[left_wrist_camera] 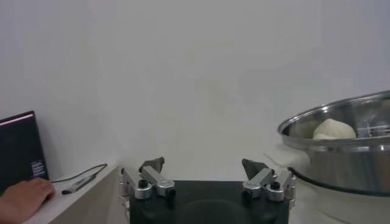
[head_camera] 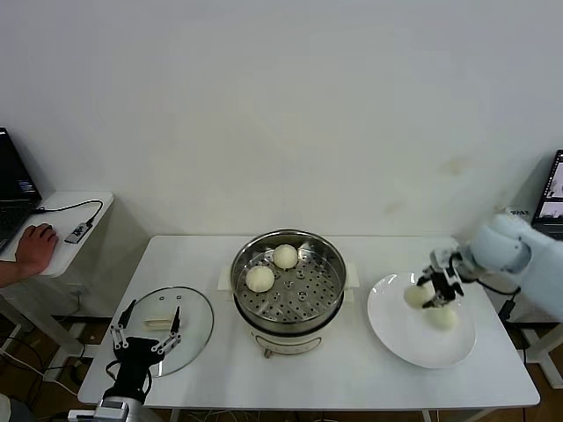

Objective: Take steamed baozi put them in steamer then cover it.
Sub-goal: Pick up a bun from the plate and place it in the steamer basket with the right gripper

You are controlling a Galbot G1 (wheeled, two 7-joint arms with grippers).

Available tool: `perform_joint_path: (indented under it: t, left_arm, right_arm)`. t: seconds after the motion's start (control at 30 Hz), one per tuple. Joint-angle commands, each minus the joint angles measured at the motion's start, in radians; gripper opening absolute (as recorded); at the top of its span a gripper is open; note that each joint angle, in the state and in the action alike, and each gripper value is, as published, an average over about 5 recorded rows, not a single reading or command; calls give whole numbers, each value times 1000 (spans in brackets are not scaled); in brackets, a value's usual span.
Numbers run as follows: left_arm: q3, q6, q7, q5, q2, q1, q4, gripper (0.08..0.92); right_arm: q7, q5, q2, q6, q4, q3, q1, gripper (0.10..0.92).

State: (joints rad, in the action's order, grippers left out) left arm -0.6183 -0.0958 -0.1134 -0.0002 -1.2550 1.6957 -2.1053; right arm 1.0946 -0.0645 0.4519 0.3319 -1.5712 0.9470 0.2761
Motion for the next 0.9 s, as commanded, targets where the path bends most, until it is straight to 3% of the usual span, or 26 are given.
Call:
perform_joint_path:
  t: [0.03,0.43,0.9]
  left_arm:
    - [2,1,0,0,2,-3,1,823]
    - [-16,0,-1,2,-7,-3,5,823]
    - [-39,-7,-3,0,-29,2,-9,823]
  right_arm:
    - [-2,-145,129,3,-4,241,425,526]
    - [-99,-264,426,-118,-20,342,423,526]
    - [-156,-24,653,-448,122,379,278,526]
